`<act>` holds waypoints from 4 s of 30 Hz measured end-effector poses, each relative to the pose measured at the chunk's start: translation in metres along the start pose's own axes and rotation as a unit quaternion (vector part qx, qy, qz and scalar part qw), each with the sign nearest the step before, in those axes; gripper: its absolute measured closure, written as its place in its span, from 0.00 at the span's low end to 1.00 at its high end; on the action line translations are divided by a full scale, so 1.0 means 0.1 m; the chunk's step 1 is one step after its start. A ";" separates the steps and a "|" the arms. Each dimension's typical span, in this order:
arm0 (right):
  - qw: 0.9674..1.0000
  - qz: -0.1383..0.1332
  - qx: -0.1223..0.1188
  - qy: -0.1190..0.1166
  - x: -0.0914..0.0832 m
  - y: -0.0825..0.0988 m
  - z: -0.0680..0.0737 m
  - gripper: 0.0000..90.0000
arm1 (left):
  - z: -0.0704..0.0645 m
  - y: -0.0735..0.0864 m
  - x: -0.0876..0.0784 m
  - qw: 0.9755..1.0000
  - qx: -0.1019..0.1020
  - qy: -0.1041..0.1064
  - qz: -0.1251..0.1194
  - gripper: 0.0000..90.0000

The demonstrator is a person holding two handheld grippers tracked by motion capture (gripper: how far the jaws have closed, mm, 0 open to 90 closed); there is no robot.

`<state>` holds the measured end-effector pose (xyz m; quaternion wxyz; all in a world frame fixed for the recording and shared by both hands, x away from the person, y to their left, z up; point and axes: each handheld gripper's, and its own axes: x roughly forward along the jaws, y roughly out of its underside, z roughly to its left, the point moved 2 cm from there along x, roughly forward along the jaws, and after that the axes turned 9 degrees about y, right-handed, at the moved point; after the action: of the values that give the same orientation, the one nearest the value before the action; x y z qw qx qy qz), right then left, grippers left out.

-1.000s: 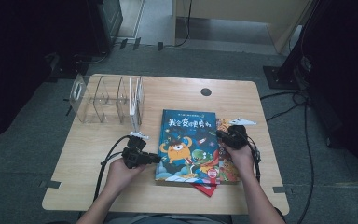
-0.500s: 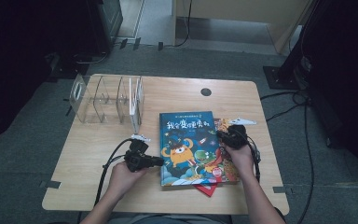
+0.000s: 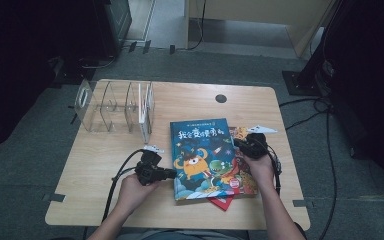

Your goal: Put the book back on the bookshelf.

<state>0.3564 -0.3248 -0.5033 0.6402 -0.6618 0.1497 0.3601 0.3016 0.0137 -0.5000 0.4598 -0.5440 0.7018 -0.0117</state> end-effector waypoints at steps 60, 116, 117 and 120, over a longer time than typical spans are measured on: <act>0.998 0.050 0.007 0.047 -1.04 1.03 -0.05 1.00 | 0.00 -0.72 0.08 0.999 0.047 -0.008 -0.013 0.95; 0.997 0.025 0.045 0.055 -0.25 0.30 -0.58 1.00 | 0.33 -0.09 -0.49 0.994 -0.030 -0.092 -0.056 0.93; 0.997 0.026 0.049 0.053 -0.24 0.29 -0.58 1.00 | 0.35 -0.08 -0.49 0.994 -0.033 -0.093 -0.054 0.93; 0.997 0.017 0.037 0.063 -0.25 0.24 -0.55 1.00 | 0.40 -0.06 -0.47 0.993 -0.038 -0.103 -0.043 0.92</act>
<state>0.3383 -0.3873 -0.5088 0.6471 -0.6565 0.2143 0.3230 0.3314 0.0675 -0.4901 0.5076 -0.5894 0.6263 0.0516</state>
